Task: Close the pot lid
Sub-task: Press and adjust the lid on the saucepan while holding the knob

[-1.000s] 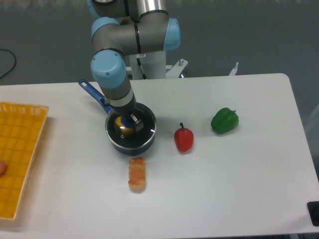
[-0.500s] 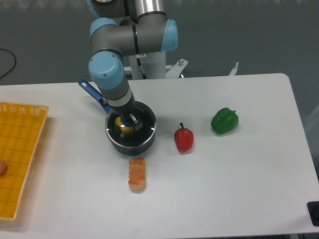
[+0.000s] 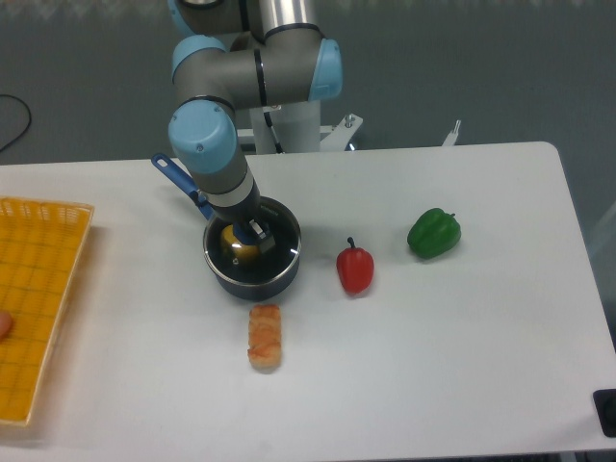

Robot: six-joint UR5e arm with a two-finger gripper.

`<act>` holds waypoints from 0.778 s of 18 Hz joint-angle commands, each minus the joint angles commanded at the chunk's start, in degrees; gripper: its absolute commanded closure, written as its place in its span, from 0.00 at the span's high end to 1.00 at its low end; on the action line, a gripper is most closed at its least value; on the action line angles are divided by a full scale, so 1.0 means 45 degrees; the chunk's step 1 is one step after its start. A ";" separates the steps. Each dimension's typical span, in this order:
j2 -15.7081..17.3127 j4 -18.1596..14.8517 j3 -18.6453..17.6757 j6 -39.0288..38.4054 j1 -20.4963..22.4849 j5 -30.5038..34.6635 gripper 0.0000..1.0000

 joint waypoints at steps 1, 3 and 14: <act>0.0000 0.0000 0.0000 0.0000 0.0000 0.0019 0.73; -0.0039 0.0000 0.0000 0.0000 -0.0039 0.0039 0.78; -0.0078 -0.0175 0.0720 0.0040 0.0506 0.0000 1.00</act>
